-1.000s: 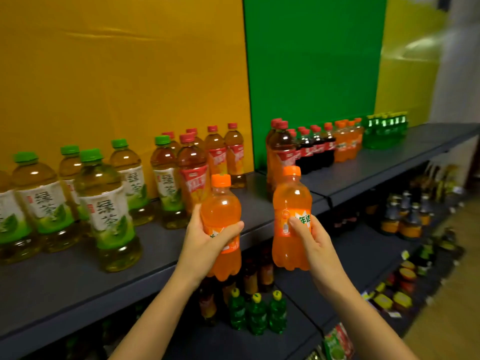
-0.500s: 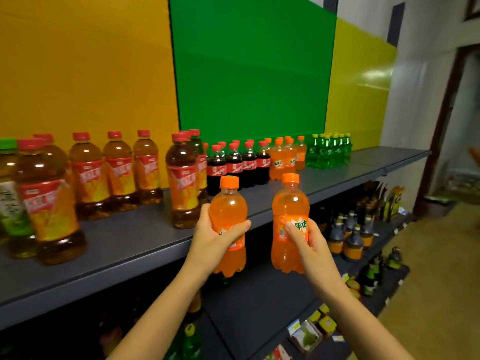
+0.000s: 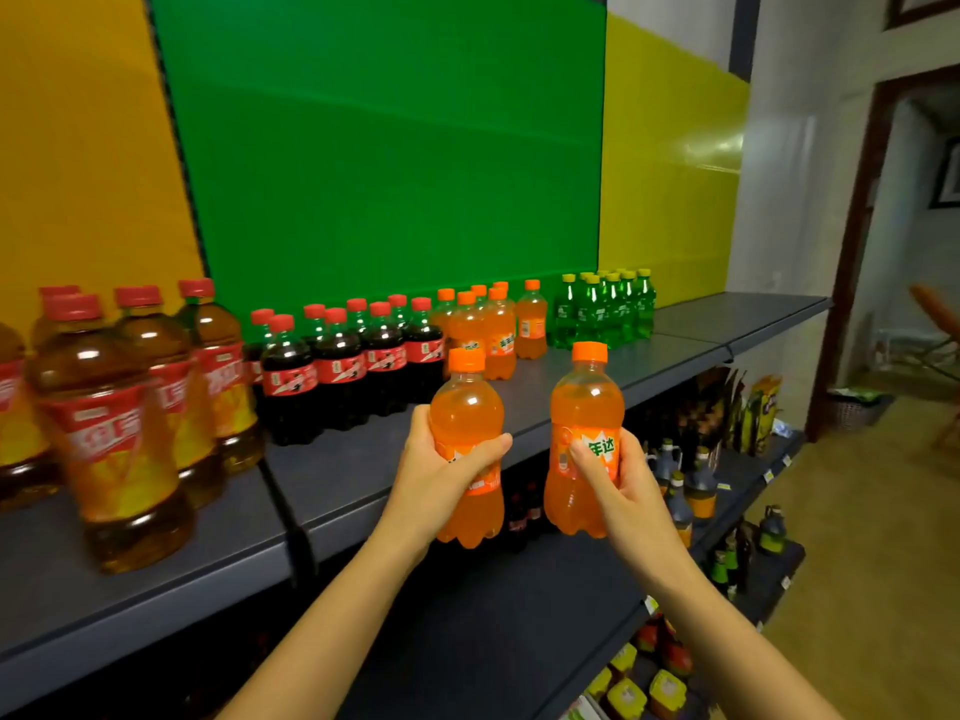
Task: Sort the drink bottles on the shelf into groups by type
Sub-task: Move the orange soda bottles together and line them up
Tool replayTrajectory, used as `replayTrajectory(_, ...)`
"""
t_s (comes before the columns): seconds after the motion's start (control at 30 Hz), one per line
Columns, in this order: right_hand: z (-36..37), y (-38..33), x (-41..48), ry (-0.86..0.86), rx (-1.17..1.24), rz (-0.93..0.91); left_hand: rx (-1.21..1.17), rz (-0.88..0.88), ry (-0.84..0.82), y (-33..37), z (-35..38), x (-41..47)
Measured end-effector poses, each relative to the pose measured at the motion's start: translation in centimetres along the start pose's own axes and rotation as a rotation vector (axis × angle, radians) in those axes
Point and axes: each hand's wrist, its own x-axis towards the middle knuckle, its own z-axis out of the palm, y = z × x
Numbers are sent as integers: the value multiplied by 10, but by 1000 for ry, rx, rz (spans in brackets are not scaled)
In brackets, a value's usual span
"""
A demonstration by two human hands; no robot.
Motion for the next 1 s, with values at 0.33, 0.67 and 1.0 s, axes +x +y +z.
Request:
replayTrajectory(0.33,-53,45,154,-6,6,-72,8,99,-12,-33,77,140)
replayTrajectory(0.67,-85,90,264,-125,13,-82,128,117,38,-72,136,230)
replayTrajectory(1.0,-97,135,371,-399,54,-87,242,79,289,-107,180,297)
